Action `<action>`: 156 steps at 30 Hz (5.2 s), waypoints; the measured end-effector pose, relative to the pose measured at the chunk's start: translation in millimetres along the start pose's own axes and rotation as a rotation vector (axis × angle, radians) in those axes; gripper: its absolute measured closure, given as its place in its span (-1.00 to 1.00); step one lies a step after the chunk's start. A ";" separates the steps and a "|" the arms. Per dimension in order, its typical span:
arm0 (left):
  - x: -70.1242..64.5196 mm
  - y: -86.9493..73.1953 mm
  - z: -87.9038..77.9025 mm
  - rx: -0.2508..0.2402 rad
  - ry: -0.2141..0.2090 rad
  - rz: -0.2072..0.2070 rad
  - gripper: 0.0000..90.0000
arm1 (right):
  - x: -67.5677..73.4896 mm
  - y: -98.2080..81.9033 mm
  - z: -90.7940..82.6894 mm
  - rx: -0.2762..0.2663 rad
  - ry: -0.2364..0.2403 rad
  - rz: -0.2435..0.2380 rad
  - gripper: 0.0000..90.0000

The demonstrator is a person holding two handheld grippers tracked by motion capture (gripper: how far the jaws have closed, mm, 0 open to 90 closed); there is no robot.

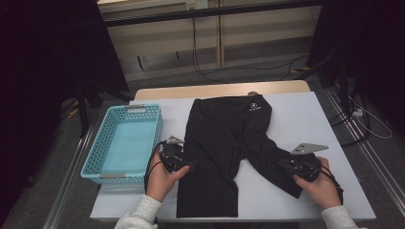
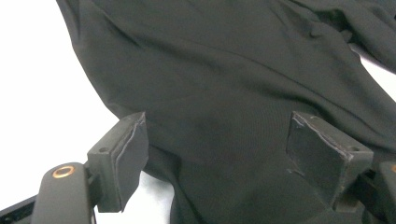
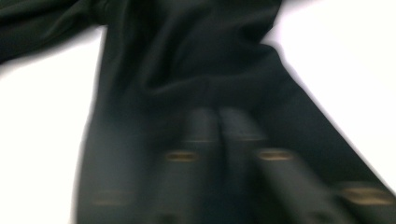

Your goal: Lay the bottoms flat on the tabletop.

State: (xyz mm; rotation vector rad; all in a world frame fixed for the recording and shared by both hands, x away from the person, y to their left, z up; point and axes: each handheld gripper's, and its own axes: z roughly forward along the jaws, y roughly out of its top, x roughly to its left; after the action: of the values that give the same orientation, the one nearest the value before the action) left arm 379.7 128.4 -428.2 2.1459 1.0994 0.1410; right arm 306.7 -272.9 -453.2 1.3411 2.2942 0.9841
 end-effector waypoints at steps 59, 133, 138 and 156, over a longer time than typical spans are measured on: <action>0.0 0.5 1.6 0.008 -0.005 -0.016 -0.53 | -30.1 -1.4 -23.3 -0.079 -0.088 0.114 0.43; 3.7 -1.5 -0.5 0.015 -0.007 -0.017 -0.53 | -67.2 -22.3 -28.2 -0.049 -0.206 0.242 0.57; 1.9 -1.3 1.6 0.020 -0.011 -0.017 -0.53 | -67.6 -21.8 -28.7 -0.035 -0.184 0.252 1.00; 2.2 -0.5 -0.8 0.009 -0.012 -0.021 -0.53 | -72.4 -29.5 -36.8 -0.032 -0.191 0.253 0.66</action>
State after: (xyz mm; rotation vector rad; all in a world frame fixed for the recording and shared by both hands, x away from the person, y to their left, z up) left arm 380.4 130.7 -428.4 2.1398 1.1168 0.1136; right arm 304.2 -359.2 -452.7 1.6647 1.9963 0.9159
